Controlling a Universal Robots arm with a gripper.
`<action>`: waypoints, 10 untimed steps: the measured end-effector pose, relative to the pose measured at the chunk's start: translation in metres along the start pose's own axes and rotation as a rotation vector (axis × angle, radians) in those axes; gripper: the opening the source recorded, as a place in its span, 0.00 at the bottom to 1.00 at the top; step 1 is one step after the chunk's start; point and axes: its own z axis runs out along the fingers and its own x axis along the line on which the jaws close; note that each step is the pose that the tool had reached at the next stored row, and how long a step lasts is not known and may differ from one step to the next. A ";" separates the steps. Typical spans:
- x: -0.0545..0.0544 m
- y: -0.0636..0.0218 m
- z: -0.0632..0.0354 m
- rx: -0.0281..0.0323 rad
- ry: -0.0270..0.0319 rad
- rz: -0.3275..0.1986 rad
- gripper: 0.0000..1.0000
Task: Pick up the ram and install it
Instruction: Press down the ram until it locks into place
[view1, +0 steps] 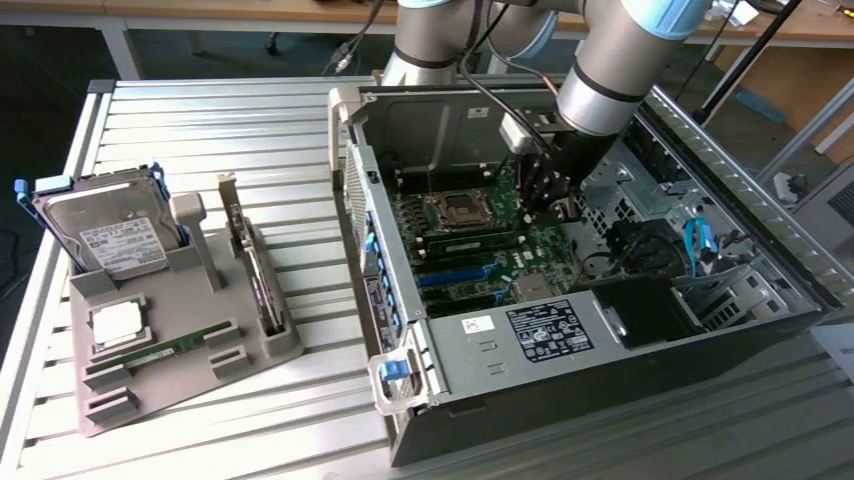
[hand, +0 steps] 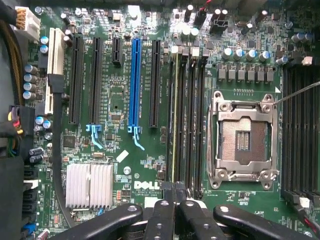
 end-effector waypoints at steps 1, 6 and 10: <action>0.000 0.0000 0.0001 0.0000 -0.0002 0.000 0.12; 0.000 -0.0002 0.0017 0.0001 -0.0005 -0.001 0.12; 0.000 -0.0005 0.0066 -0.0007 -0.0002 -0.002 0.12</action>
